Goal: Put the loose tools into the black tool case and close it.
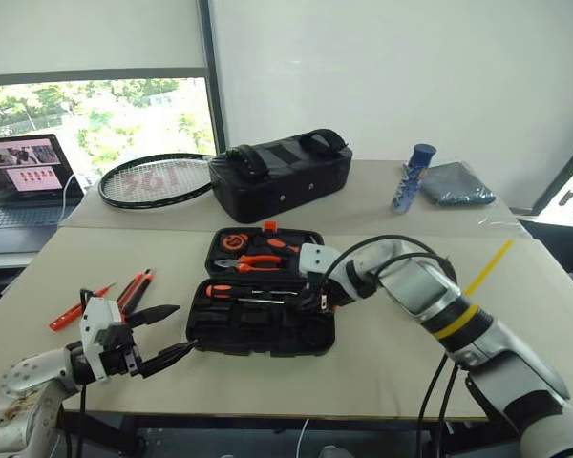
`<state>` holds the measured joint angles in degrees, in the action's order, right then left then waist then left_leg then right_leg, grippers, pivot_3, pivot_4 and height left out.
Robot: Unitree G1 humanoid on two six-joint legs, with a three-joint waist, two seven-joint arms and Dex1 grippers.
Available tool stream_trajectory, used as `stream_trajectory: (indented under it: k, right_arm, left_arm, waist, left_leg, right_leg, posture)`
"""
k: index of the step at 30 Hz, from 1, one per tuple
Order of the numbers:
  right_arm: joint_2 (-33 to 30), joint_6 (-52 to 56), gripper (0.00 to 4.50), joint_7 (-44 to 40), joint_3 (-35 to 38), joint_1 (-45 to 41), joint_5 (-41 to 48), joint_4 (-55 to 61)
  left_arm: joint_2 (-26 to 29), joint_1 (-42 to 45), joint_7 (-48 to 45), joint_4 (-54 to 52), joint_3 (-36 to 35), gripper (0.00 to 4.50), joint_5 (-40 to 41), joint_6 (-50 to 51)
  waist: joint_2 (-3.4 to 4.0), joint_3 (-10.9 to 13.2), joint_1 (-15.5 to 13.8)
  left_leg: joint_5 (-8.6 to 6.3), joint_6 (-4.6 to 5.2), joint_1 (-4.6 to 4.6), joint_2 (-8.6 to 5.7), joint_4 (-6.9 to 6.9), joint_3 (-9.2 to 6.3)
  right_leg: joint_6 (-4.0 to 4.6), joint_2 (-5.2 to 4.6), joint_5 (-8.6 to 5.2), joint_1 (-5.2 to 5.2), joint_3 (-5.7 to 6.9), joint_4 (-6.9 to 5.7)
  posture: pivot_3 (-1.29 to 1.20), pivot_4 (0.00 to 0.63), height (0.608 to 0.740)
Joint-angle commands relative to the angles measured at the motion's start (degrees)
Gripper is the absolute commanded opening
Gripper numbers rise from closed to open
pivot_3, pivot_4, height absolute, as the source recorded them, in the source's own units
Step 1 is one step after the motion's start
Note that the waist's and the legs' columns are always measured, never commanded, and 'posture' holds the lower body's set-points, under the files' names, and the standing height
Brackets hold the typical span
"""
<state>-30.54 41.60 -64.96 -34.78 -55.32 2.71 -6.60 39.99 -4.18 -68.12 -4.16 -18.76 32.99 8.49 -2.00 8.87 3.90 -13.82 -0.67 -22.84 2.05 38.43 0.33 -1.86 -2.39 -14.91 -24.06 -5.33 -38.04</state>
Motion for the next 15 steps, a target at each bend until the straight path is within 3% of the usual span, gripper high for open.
stream_trajectory:
  k: [1,15]
  right_arm:
    - [1.48,-1.06,0.85,-0.65,-0.25,-0.82,-1.50,-3.03]
    - [5.25,-4.77,0.85,-2.01,-0.38,-2.27,-4.93,-8.53]
  left_arm:
    - [0.35,-0.09,0.35,-2.20,-1.14,4.50,0.93,-0.45]
    - [0.15,-0.15,0.90,-3.02,-0.48,4.50,0.59,-0.38]
  waist:
    - [0.00,0.00,0.15]
    - [-0.01,-0.01,0.50]
  left_leg:
    - [0.00,0.00,0.01,0.01,0.00,-0.02]
    - [0.00,0.00,0.07,0.06,-0.01,-0.02]
  right_leg:
    - [0.01,0.02,0.00,0.00,0.00,-0.01]
    - [0.09,0.07,0.05,-0.02,0.00,-0.01]
  posture:
    - [0.00,0.150,0.740]
    - [0.00,0.150,0.740]
